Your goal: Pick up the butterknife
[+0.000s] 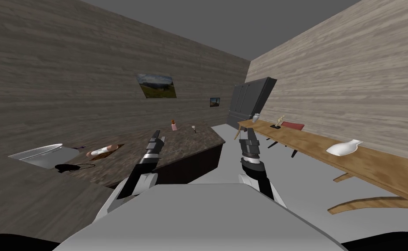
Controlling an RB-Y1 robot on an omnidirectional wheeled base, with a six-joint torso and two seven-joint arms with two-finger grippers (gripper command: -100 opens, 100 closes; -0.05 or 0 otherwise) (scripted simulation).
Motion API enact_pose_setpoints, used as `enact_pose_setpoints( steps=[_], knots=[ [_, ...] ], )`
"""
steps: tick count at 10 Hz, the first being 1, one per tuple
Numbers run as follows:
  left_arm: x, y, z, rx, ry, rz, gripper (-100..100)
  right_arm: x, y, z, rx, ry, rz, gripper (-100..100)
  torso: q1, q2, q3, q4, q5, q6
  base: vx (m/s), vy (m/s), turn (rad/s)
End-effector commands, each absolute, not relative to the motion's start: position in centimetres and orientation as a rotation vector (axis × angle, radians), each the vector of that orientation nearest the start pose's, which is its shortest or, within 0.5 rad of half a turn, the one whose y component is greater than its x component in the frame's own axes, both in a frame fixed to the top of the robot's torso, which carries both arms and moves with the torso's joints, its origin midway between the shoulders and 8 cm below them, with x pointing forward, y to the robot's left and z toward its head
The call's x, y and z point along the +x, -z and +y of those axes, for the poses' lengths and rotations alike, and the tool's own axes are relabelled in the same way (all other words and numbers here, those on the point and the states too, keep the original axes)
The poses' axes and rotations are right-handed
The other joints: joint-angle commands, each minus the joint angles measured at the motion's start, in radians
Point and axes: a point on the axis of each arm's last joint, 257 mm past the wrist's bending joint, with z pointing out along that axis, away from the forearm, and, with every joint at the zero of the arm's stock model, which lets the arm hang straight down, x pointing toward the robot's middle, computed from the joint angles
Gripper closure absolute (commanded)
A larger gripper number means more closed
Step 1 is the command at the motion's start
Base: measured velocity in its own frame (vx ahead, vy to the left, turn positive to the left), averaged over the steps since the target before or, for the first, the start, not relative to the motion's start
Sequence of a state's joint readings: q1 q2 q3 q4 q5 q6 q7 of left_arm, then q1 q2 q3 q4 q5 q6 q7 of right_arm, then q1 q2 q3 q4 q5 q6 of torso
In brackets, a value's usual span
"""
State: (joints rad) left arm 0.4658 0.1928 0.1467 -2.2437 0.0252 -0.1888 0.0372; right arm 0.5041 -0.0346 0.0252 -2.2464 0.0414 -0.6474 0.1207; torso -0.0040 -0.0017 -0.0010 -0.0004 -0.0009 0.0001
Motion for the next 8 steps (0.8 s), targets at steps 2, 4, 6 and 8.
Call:
enact_pose_setpoints(
  steps=[2,4,6,8],
  knots=[
    [39.6,5.2,36.3,-0.834,1.016,0.978,-100,32.6,-3.4,-25.8,0.477,-1.216,0.613,0,0.001,0.000,0.000,0.000,0.000,0.000,0.020,-0.058,-0.080],
    [40.0,6.3,38.2,-0.863,0.954,1.013,-100,32.6,-3.4,-25.8,0.477,-1.216,0.613,0,0.000,0.001,0.000,0.000,0.000,0.000,0.028,-0.065,-0.067],
    [40.3,7.5,40.5,-0.899,0.885,1.046,-100,32.6,-3.4,-25.8,0.477,-1.216,0.613,0,0.000,-0.001,0.000,0.000,0.000,0.000,0.034,-0.078,-0.089],
    [40.4,8.4,42.8,-0.932,0.816,1.073,-100,32.6,-3.4,-25.8,0.477,-1.216,0.613,0,-0.001,0.000,0.000,0.000,0.000,0.000,0.024,-0.077,-0.069]
  ],
)
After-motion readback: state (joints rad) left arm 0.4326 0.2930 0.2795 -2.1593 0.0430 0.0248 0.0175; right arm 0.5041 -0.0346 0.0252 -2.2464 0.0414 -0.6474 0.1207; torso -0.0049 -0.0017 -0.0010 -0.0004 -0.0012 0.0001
